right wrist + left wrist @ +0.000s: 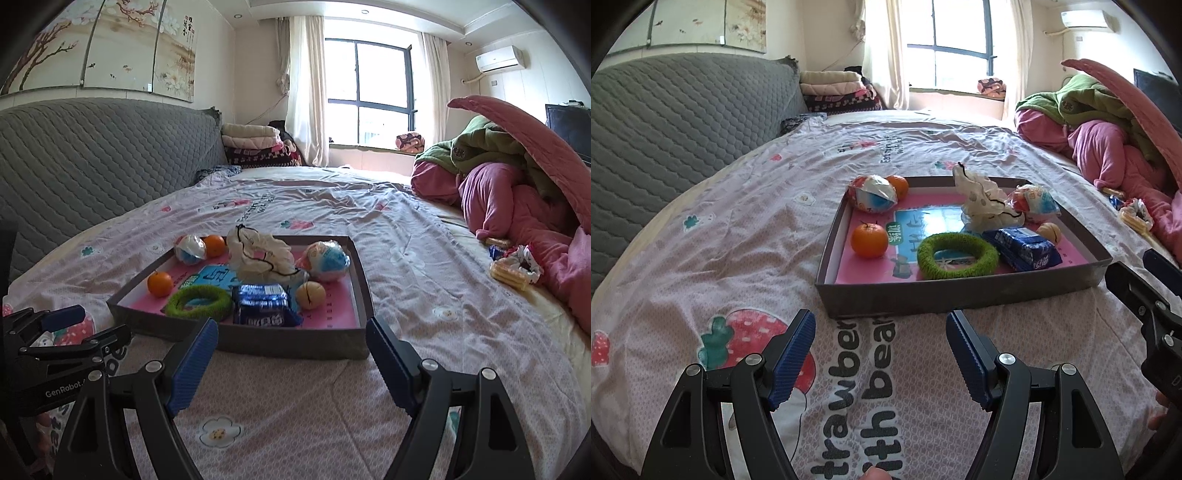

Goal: Organize objects

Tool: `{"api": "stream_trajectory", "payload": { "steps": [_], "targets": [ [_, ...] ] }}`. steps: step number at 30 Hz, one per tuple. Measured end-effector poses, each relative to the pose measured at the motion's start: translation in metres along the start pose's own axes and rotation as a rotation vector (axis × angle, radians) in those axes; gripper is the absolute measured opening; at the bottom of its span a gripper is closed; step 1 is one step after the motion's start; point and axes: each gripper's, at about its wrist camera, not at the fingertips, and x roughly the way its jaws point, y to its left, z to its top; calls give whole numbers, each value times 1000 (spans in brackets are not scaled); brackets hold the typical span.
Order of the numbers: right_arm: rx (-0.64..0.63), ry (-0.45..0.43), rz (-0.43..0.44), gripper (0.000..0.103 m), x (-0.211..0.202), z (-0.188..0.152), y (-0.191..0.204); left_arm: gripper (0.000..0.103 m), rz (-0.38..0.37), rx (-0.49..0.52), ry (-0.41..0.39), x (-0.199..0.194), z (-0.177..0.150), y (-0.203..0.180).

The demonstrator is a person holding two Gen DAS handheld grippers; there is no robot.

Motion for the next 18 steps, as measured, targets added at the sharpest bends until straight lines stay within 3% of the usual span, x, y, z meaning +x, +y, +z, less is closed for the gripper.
{"api": "stream_trajectory", "payload": {
  "steps": [18],
  "targets": [
    [-10,83,-30,82,4,-23,1,75,-8,-18,40,4,-18,5]
  ]
}}
